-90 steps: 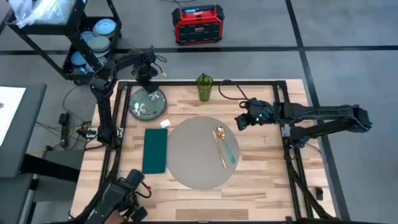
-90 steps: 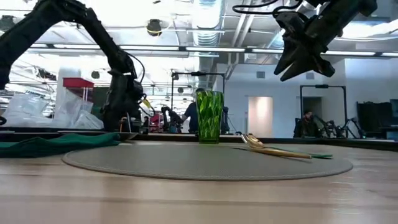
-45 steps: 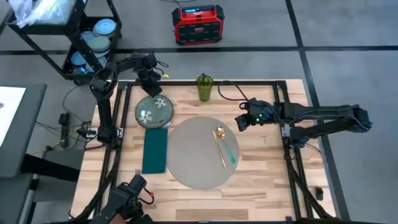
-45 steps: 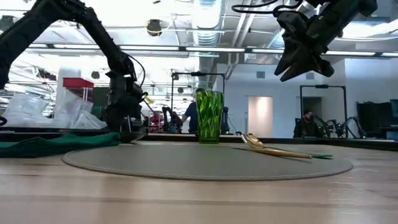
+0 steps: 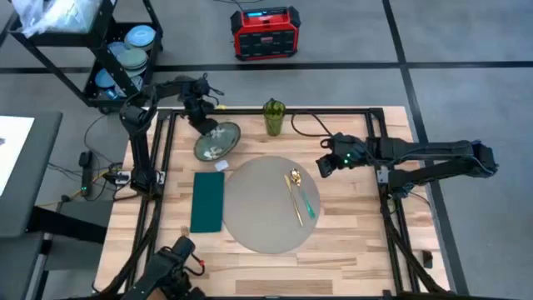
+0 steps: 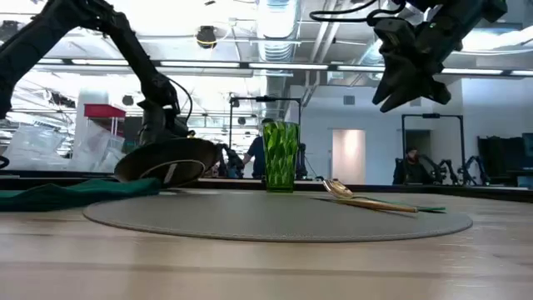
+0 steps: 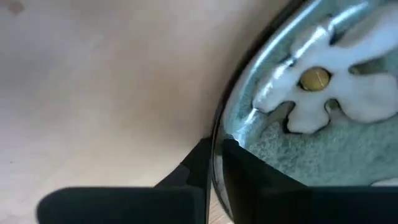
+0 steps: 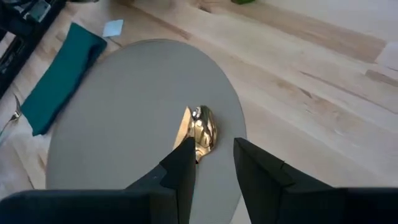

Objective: Set table place
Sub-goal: Put the plate on the gray table mat

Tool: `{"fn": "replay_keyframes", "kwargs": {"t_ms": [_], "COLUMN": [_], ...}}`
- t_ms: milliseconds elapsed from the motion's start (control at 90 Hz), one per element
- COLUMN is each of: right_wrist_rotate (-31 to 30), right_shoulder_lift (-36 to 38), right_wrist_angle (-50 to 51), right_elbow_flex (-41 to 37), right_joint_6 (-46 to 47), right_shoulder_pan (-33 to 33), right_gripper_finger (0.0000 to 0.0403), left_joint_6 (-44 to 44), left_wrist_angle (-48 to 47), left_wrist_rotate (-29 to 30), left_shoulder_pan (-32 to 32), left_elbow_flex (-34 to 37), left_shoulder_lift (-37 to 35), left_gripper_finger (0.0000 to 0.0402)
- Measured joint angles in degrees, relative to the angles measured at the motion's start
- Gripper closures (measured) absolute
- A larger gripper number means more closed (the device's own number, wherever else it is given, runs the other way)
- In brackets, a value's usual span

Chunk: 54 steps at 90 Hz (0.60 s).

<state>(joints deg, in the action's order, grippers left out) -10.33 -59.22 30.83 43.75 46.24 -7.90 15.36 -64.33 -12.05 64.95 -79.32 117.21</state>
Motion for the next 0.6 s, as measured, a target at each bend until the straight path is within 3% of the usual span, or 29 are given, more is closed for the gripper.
{"fn": "replay_keyframes", "kwargs": {"t_ms": [600], "right_wrist_rotate": [0.0], "right_shoulder_lift": [0.0], "right_wrist_angle": [0.0], "right_elbow_flex": [0.0], "right_joint_6": [-0.8], "right_shoulder_pan": [0.0], "right_gripper_finger": [0.0304], "left_joint_6": [-7.7], "left_wrist_angle": [2.1], "left_wrist_rotate": [0.3], "left_shoulder_pan": [0.0], "left_elbow_flex": [-2.0], "left_shoulder_lift": [0.2], "left_gripper_finger": [0.0387]}}
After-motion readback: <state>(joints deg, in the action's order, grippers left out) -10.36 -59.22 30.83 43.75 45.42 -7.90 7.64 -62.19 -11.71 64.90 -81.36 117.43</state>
